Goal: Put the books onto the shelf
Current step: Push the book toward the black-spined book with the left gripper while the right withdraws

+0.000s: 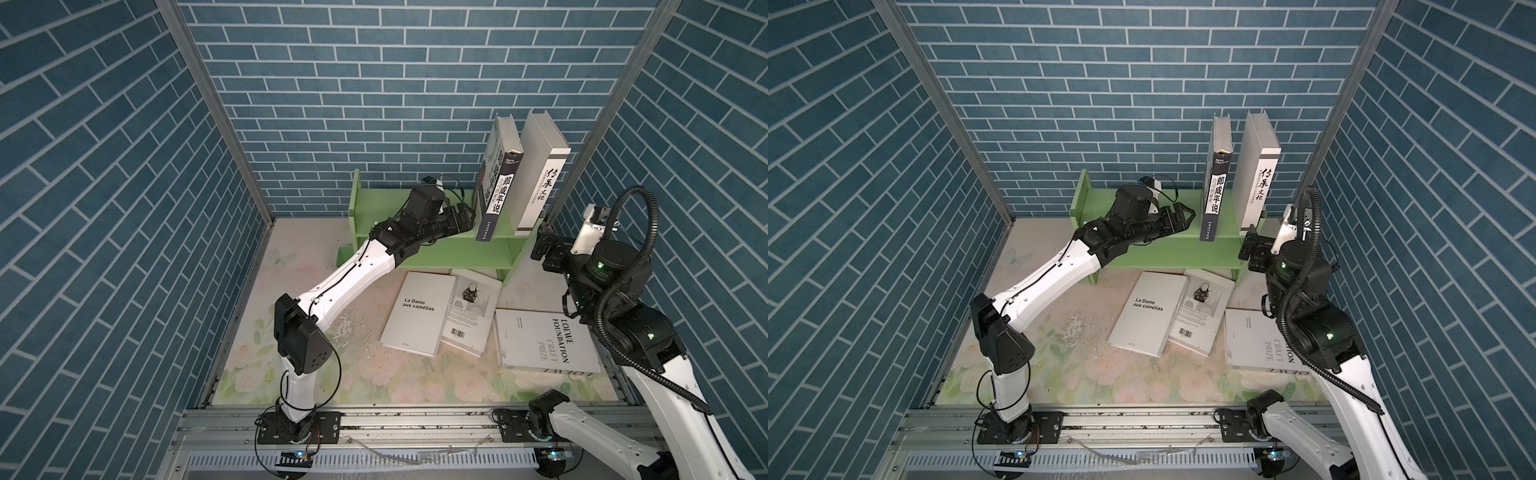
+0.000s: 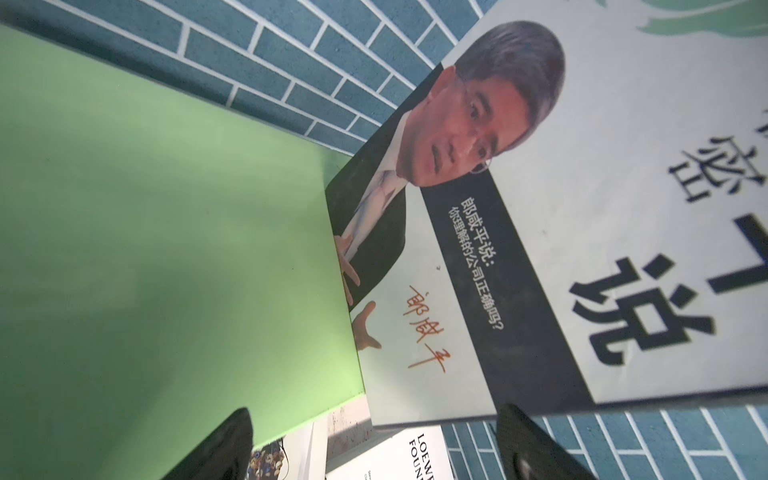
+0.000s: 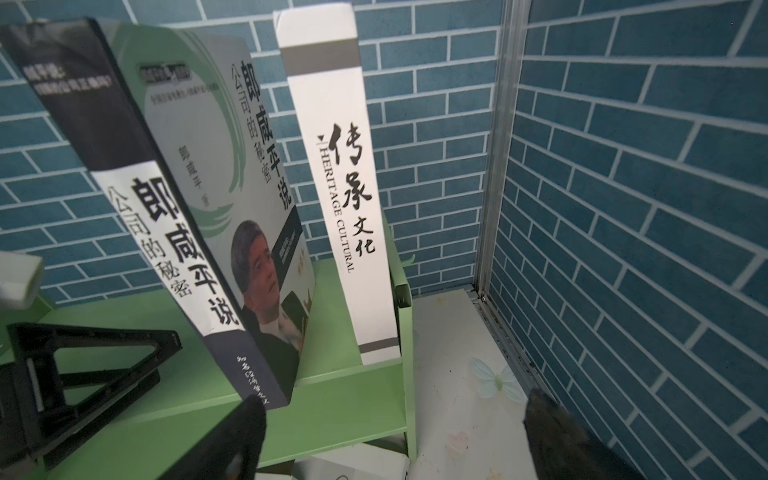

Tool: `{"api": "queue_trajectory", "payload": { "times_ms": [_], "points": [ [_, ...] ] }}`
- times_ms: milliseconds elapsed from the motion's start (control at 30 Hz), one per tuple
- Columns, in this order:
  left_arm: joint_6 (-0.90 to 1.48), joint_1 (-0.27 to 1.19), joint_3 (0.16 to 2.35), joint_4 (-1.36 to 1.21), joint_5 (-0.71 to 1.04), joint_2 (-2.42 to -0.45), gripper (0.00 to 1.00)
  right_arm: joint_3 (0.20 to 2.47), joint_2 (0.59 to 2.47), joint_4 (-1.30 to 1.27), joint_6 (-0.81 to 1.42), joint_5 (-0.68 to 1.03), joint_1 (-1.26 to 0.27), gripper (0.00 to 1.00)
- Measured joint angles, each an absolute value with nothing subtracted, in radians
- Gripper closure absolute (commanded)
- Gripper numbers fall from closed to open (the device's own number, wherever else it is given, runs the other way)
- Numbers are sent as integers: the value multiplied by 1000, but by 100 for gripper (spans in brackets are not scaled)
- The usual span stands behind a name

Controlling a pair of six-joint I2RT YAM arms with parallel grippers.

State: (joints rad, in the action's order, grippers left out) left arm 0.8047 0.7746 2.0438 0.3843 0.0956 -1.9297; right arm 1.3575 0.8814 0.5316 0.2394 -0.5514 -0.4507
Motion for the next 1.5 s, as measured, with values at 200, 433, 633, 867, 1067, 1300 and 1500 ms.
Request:
{"api": "queue_trajectory", "payload": {
  "times_ms": [200, 433, 633, 867, 1067, 1300, 1500],
  "points": [
    [810, 775, 2148, 381, 100, -2014, 10, 1364, 903, 531, 264, -454, -303, 2],
    [823, 770, 2159, 362, 130, -2077, 10, 1362, 962, 526, 289, -331, -170, 2],
    [832, 754, 2164, 337, 161, -2091, 10, 1343, 975, 506, 344, -242, -72, 3],
    [836, 722, 2239, 323, 204, -2136, 11, 1339, 978, 492, 381, -189, -26, 4],
    [859, 713, 2290, 290, 245, -2198, 13, 1330, 978, 485, 397, -171, -24, 4],
    [910, 712, 2291, 220, 275, -2219, 21, 1311, 978, 487, 405, -171, -22, 5],
    [954, 708, 2291, 152, 295, -2249, 31, 1311, 978, 485, 413, -171, -21, 5]
  ]
}}
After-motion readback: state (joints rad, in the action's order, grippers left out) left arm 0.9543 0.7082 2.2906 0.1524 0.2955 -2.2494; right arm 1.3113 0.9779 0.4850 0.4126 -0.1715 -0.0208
